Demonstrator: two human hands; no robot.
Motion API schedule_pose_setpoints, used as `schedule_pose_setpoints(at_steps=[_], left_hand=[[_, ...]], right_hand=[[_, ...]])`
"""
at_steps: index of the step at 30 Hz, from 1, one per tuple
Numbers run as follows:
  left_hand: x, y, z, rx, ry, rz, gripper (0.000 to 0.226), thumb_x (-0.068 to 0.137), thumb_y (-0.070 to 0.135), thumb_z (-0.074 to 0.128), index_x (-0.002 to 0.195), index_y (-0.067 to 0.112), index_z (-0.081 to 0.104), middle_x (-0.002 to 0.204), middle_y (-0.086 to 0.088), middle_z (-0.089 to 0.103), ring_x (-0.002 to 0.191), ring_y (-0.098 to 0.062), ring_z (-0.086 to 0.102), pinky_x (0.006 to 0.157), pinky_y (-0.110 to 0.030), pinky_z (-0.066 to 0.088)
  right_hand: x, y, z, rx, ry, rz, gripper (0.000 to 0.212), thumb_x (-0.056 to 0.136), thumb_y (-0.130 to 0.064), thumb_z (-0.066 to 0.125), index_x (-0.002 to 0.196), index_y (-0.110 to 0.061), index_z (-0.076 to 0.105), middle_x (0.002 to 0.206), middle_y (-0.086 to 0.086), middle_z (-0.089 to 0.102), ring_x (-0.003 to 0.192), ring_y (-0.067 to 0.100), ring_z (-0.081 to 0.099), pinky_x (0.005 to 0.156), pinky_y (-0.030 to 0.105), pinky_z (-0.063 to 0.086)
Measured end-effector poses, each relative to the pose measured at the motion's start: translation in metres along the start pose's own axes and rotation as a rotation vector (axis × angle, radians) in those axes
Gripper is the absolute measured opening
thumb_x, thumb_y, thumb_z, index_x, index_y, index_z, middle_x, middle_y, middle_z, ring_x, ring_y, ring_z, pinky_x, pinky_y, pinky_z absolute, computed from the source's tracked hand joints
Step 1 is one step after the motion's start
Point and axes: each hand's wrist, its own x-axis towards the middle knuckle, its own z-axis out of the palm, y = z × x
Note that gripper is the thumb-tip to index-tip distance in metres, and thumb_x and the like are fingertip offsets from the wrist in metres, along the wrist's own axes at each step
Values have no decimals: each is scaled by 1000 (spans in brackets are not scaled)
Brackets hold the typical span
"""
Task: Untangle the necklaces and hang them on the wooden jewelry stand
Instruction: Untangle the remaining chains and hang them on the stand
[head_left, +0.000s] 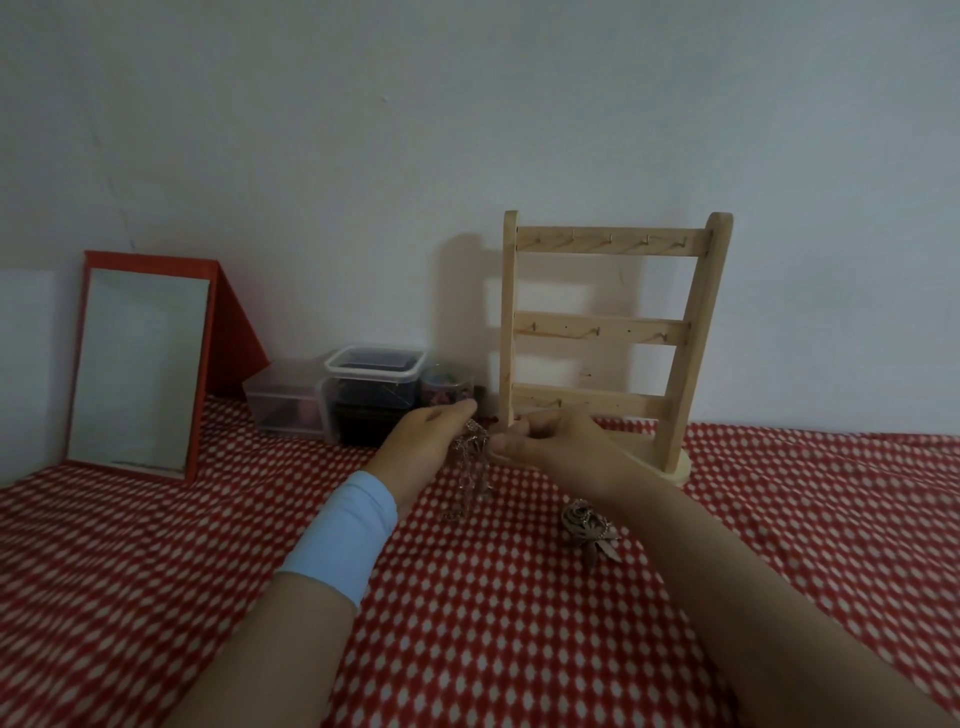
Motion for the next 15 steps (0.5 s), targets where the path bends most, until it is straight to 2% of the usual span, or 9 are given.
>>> schedule_pose_setpoints(at_steps=[1, 3, 5, 7, 8, 10, 11, 13, 15], left_hand=[[-1, -1, 1, -107, -36, -8, 29, 96, 37, 58, 91, 12, 72, 85, -5, 74, 90, -20, 69, 92, -37, 50], [-1, -3, 2, -139, -89, 46, 26, 92, 35, 63, 88, 9, 67, 81, -6, 68, 85, -24, 64, 89, -41, 48], [0, -5, 1, -36, -104, 100, 22, 94, 31, 62, 86, 11, 64, 78, -7, 63, 79, -24, 60, 83, -43, 48], [2, -6, -1, 95, -101, 121, 19, 99, 28, 55, 90, 12, 63, 73, -3, 66, 72, -18, 63, 79, -39, 51], [3, -6, -2, 159, -101, 123, 17, 99, 27, 54, 93, 14, 63, 74, -1, 68, 72, -17, 65, 77, -36, 53], [3, -7, -3, 274, -106, 124, 5, 97, 21, 57, 98, 17, 60, 84, -3, 71, 77, -16, 66, 75, -31, 54], [4, -7, -3, 331, -96, 128, 3, 96, 17, 59, 97, 19, 58, 88, -4, 71, 78, -15, 66, 72, -28, 52], [4, -7, -2, 415, -50, 164, 14, 93, 9, 59, 93, 22, 55, 87, -5, 69, 76, -14, 64, 68, -23, 48], [3, -6, -4, 445, -16, 210, 23, 90, 0, 55, 90, 23, 55, 85, -6, 66, 77, -14, 62, 69, -22, 47]], right_hand=[[-1, -3, 0, 13, 4, -4, 17, 94, -30, 70, 89, -17, 80, 90, -5, 79, 89, 8, 73, 77, 16, 53], [-3, -7, -1, 22, 12, -25, 17, 95, -30, 69, 94, -18, 81, 91, -6, 79, 88, 5, 72, 69, 9, 51], [-2, -7, -3, 56, 31, -48, 18, 97, -27, 67, 95, -15, 80, 84, -9, 78, 78, 1, 71, 68, 9, 48], [-3, -7, -4, 72, 67, -47, 21, 99, -23, 64, 92, -10, 78, 64, -14, 71, 58, -5, 63, 63, 8, 45], [-2, -5, -4, 52, 93, -51, 23, 100, -24, 63, 89, -9, 76, 61, -13, 69, 55, -4, 59, 64, 11, 46], [1, -2, -1, -87, 137, -78, 24, 100, -28, 62, 84, -15, 74, 72, -5, 70, 62, 5, 59, 69, 24, 50], [1, -1, 1, -190, 137, -89, 23, 100, -29, 62, 81, -21, 72, 75, -5, 69, 65, 5, 58, 69, 24, 50], [3, 0, 5, -357, 104, -103, 27, 101, -27, 60, 75, -31, 63, 74, -14, 61, 66, -3, 53, 64, 16, 41], [4, 1, 6, -379, 80, -98, 29, 101, -27, 60, 73, -34, 61, 73, -16, 58, 66, -4, 52, 63, 13, 36]])
